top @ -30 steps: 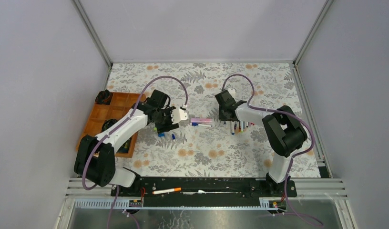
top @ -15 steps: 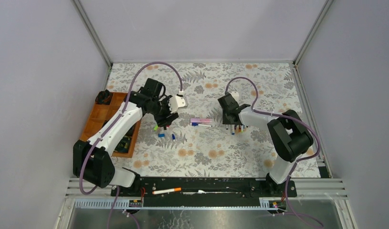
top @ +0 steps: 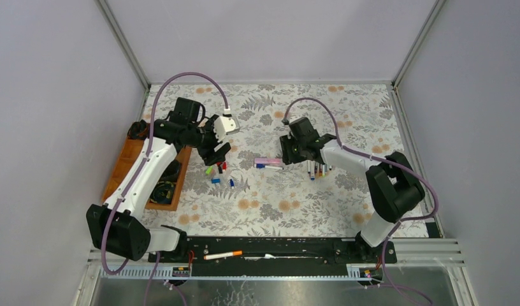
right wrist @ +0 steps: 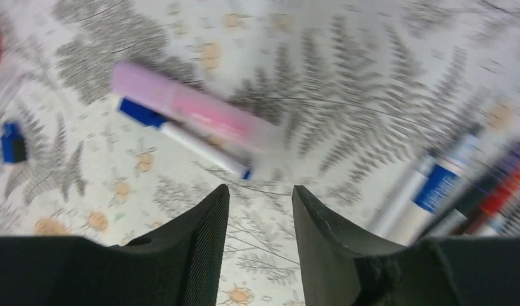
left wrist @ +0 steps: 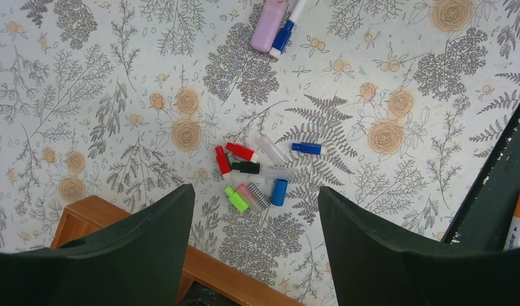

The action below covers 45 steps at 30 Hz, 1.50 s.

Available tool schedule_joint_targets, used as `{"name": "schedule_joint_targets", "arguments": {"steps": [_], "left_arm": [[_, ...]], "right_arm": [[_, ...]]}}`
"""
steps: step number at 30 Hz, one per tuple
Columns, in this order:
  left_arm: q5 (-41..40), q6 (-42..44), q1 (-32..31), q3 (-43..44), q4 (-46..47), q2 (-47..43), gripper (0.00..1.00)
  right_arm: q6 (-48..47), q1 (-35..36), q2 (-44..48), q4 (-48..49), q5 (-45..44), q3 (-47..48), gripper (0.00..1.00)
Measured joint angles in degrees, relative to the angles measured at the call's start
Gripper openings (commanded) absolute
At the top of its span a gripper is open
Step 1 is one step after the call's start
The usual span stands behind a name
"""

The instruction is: Open the pen caps

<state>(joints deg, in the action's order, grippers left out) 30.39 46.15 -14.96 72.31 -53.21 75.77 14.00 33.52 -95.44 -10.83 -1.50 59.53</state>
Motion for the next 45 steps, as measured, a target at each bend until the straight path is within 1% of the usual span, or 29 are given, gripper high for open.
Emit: {"name": "schedule_joint_targets", "arguments": {"steps": [4,9,15,22,30,34,38,45], "left_arm": [[0.7,-0.57,0.39,0.07,-0.39,-0.09,0.8],[0.76,-0.66,0.39,0.07,-1.01,-0.09,0.8],[1.01,-0.66,0.39,0.07,-1.27,-0.13,0.81],[1.4,-0.61,0.52,0.07,-1.66,-0.74,0.81],[1.4,-0.59,1.01,0.07,-1.68,-0.74,0.81],[1.4,-0.59,1.62,0.07,-1.68,-0.74,0.81],[1.4,-0.55,2.01,0.13,-1.99,-0.74,0.81],[2.64,0.46,2.54,1.86,-4.42,-0.74,0.81]], "right_arm": [[-4.74,2.05,-4.28,-0.24,7.87,3.8,0.5],[-8.98,5.05,-9.14,-0.74,11.69,6.36,0.51],[-11.65,6.1,-13.51,-1.46,12.57,10.73,0.51],[-13.84,6.12,-16.11,-2.73,12.57,14.27,0.5],[-14.19,6.14,-17.35,-2.97,12.57,14.08,0.49],[-14.19,6.75,-17.16,-1.57,11.41,13.09,0.43],[-14.32,8.68,-15.85,1.7,7.63,10.34,0.32],[-12.22,11.96,-12.66,8.2,3.74,4.11,0.25]]}}
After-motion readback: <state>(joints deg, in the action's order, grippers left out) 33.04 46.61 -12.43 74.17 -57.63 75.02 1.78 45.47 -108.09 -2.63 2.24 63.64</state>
